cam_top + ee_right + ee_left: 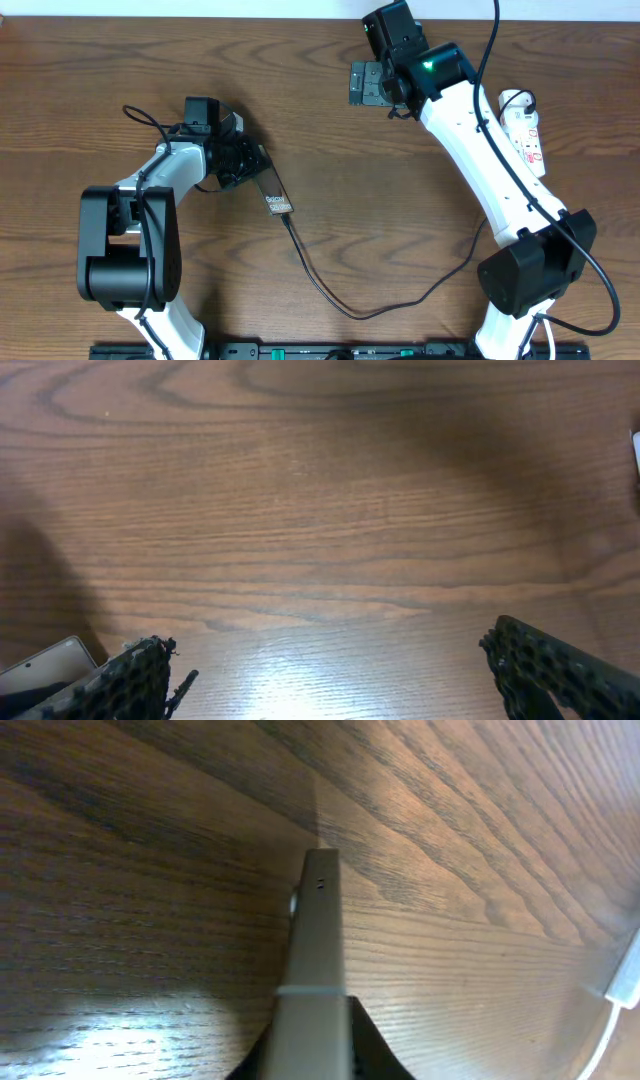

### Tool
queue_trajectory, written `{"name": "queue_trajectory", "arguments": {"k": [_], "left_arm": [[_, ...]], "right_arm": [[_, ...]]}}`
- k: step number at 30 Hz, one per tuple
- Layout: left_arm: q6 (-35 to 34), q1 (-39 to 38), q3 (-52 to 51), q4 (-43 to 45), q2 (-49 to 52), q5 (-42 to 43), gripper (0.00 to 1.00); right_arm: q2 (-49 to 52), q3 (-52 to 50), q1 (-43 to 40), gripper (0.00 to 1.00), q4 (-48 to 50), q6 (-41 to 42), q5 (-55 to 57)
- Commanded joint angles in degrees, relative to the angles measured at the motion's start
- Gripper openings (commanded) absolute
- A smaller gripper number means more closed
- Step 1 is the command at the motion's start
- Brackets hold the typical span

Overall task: Plug charger to phone and switch on socket
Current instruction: 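Lower the phone face-up onto the table center with the left gripper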

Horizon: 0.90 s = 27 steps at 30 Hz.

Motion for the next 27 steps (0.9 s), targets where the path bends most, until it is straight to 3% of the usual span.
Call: {"name": "queue_trajectory", "arguments": {"k": [1,12,17,27], "left_arm": [[1.2,-0.07,-0.85,-0.2,-0.72,-2.54,0.15],[1.2,-0.09,-0.87,-1.51,-0.72,-3.13,0.17],[1.22,-0.07,-0.87,-2.16,-0.72,-3.13,0.26],[1.42,-0.07,-0.87,-4.13,-0.72,-3.5,0.34]], "right_arm": [[0.55,-0.13,-0.07,0.98,-0.26,0.87,0.87],[0.55,-0.17,-0.07,0.98,-0.42,0.9,0.85],[0.55,-0.17,-0.07,0.98,-0.42,0.87,0.87],[0.55,-0.17,-0.07,0.98,-0.39,0.87,0.87]]}}
